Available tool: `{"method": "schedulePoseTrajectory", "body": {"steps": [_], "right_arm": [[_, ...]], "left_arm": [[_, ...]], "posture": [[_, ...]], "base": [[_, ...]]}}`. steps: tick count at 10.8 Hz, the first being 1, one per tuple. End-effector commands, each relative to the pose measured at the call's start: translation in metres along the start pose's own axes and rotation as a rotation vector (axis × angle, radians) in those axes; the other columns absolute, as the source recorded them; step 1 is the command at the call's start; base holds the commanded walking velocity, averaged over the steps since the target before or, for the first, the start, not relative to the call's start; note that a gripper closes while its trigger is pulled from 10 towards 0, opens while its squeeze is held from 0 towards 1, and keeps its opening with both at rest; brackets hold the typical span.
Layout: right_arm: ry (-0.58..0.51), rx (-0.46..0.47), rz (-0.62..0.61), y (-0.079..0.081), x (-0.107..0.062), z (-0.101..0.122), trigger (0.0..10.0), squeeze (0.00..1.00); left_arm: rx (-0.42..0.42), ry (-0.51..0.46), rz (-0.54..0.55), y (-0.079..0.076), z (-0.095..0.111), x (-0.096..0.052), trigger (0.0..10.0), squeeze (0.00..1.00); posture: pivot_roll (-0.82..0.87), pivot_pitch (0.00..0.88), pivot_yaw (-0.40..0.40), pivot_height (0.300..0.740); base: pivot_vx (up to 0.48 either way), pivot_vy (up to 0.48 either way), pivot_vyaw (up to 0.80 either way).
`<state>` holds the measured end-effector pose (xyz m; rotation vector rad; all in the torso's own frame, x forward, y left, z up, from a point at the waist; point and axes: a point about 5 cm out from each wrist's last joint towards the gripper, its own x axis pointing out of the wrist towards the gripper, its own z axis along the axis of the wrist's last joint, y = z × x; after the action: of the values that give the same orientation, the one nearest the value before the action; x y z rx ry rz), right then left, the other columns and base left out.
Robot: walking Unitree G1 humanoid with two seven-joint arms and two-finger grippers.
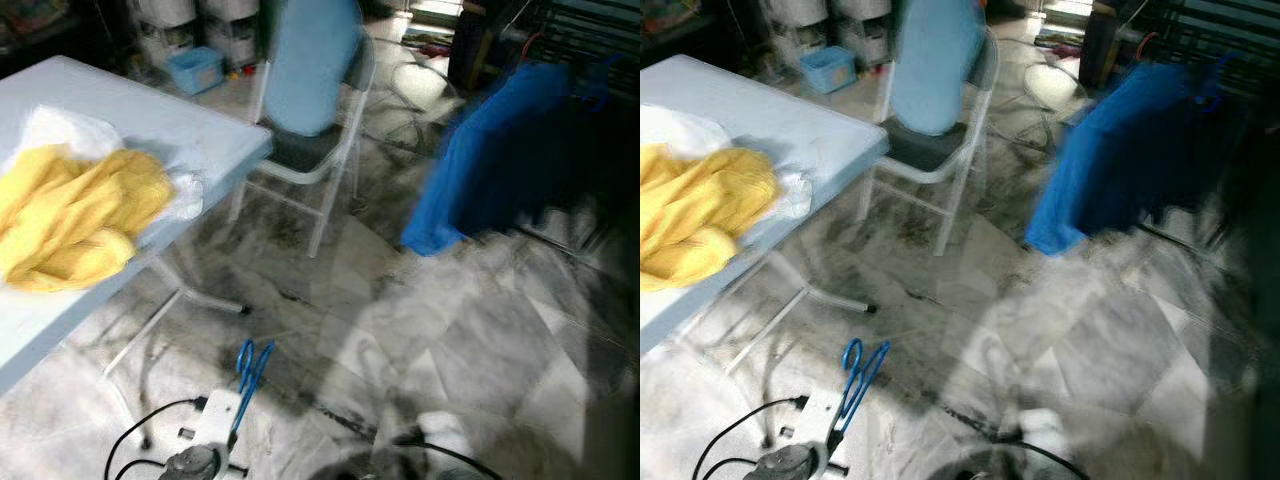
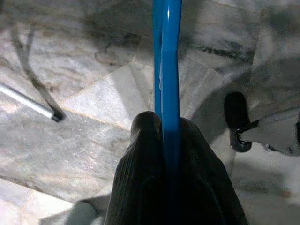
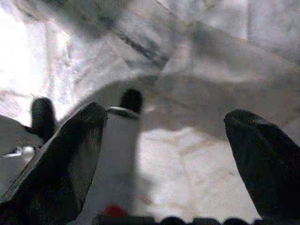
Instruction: Hang hanger
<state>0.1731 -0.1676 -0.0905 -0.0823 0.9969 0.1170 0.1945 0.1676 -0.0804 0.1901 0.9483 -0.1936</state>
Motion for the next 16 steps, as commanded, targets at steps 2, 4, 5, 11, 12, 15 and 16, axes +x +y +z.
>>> {"method": "schedulePoseTrajectory", "body": {"steps": [2, 4, 5, 11, 12, 15, 16], "right_arm": [[0.018, -0.011, -0.028, -0.014, -0.003, -0.005, 10.0, 0.00], [0.029, -0.019, -0.044, -0.020, -0.003, -0.006, 10.0, 0.00], [0.033, -0.018, -0.050, -0.022, -0.004, -0.007, 10.0, 0.00], [0.039, -0.019, -0.042, -0.019, -0.004, -0.009, 10.0, 0.00], [0.037, -0.022, -0.039, -0.019, -0.004, -0.009, 10.0, 0.00], [0.039, -0.045, -0.041, -0.018, -0.004, -0.008, 10.0, 0.00], [0.037, -0.045, -0.040, -0.017, -0.003, -0.008, 10.0, 0.00]], "left_arm": [[0.032, -0.011, -0.019, -0.007, 0.004, 0.001, 10.0, 0.00], [0.038, -0.008, -0.019, -0.004, 0.002, 0.001, 10.0, 0.00], [0.027, -0.002, -0.020, -0.003, 0.001, 0.000, 10.0, 0.00], [0.023, 0.016, 0.004, 0.005, -0.003, -0.001, 10.0, 0.00], [0.016, 0.017, 0.015, 0.006, -0.004, -0.001, 10.0, 0.00], [-0.018, 0.000, 0.016, 0.008, -0.001, -0.001, 10.0, 0.00], [-0.015, -0.004, 0.016, 0.008, 0.001, -0.001, 10.0, 0.00]], "posture": [[-0.02, 0.081, -0.023, 0.740], [-0.03, 0.083, -0.023, 0.740], [-0.03, 0.082, -0.020, 0.740], [-0.03, 0.090, -0.005, 0.740], [-0.03, 0.093, -0.006, 0.740], [-0.03, 0.095, -0.007, 0.740], [-0.03, 0.095, -0.007, 0.740]], "base": [[0.000, -0.302, -0.80], [0.000, -0.296, -0.80], [0.000, 0.000, -0.52], [0.000, 0.000, 0.00], [0.000, 0.000, 0.00], [0.000, 0.291, 0.00], [0.000, 0.480, 0.00]]}}
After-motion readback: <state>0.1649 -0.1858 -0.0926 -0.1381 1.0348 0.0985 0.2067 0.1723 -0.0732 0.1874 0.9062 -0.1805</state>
